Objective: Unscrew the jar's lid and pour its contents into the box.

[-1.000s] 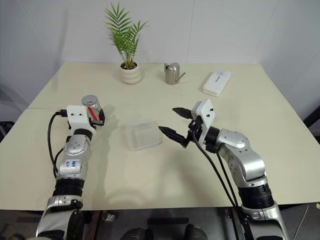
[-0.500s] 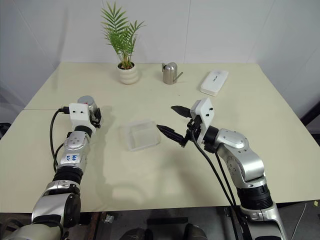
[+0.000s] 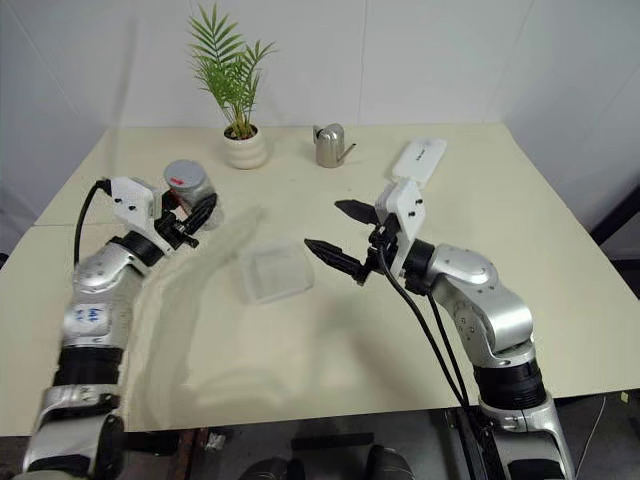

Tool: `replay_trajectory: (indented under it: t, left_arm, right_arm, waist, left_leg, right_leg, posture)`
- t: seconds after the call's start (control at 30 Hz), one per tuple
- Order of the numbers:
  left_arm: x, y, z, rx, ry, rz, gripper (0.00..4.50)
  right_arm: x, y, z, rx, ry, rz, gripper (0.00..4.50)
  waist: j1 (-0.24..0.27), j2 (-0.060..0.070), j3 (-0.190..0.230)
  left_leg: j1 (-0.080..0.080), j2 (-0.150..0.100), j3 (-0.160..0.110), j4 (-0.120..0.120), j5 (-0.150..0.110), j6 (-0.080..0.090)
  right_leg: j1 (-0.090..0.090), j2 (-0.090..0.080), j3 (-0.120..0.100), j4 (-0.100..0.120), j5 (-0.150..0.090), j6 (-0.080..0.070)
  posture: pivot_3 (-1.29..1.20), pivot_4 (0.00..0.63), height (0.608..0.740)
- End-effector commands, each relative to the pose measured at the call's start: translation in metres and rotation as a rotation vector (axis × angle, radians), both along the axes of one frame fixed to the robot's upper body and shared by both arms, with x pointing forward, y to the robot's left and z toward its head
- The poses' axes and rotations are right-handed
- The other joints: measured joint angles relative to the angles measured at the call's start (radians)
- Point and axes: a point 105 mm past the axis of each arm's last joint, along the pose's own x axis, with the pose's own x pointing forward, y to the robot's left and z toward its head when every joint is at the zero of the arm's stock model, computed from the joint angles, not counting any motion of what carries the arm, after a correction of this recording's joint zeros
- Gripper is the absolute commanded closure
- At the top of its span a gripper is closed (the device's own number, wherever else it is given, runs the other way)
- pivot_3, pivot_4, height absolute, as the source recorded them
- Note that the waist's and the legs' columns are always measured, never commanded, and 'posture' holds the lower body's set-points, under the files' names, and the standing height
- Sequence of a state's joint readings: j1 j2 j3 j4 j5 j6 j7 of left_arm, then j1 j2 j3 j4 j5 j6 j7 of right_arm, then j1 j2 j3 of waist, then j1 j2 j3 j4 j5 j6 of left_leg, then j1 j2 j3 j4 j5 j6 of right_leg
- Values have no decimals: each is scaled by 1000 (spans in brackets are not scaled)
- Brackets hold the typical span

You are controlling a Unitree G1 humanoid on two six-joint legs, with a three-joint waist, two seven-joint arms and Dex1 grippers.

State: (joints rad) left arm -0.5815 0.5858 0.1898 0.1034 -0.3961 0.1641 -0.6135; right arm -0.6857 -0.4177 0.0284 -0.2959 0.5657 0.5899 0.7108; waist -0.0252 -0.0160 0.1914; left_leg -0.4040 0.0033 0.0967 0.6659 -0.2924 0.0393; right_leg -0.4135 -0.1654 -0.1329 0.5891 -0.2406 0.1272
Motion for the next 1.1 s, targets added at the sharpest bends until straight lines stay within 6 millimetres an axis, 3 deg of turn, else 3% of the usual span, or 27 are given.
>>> replay_trajectory:
  t: [0.03, 0.23, 0.5, 0.93, 1.03, 1.1]
  left_arm:
    - [-33, -32, 4, 54, 57, -277, 2572]
    - [-38, -53, -9, 82, 120, -354, 2572]
    - [-43, -72, -16, 55, 159, -425, 2572]
    - [-41, -75, -18, 43, 154, -422, 2572]
    - [-42, -75, -18, 42, 156, -422, 2572]
    - [-42, -76, -18, 41, 157, -423, 2572]
  right_arm:
    - [-10, 19, 16, 5, -20, 61, 0]
    - [-9, 47, 20, -11, 19, 110, 0]
    - [-4, 70, 17, -42, 42, 143, 0]
    - [4, 73, 16, -47, 43, 134, 0]
    - [3, 72, 15, -45, 47, 134, 562]
    - [2, 73, 13, -43, 52, 139, 1211]
  waist:
    - [-2, 0, 0]
    - [0, 0, 0]
    - [-2, 0, 0]
    - [-2, 0, 0]
    - [-2, 0, 0]
    - [-2, 0, 0]
  left_leg:
    - [0, 0, 0, 0, 0, 0]
    - [0, -1, 0, 0, 1, 0]
    - [0, -1, 0, -1, 1, 0]
    - [0, -1, 0, -1, 0, 0]
    - [0, -1, 0, -1, 0, 0]
    - [-1, -1, 0, -1, 0, 0]
  right_leg:
    - [0, 0, 0, 0, 0, 0]
    - [0, 0, 1, 1, 0, 0]
    - [-1, 0, 1, 1, 0, 0]
    - [-1, 1, 1, 1, 0, 0]
    - [-1, 1, 1, 1, 0, 0]
    - [-1, 1, 1, 1, 0, 0]
  posture:
    - [0, 150, 740]
    - [0, 150, 740]
    - [0, 150, 740]
    - [0, 150, 740]
    - [0, 150, 740]
    - [0, 150, 740]
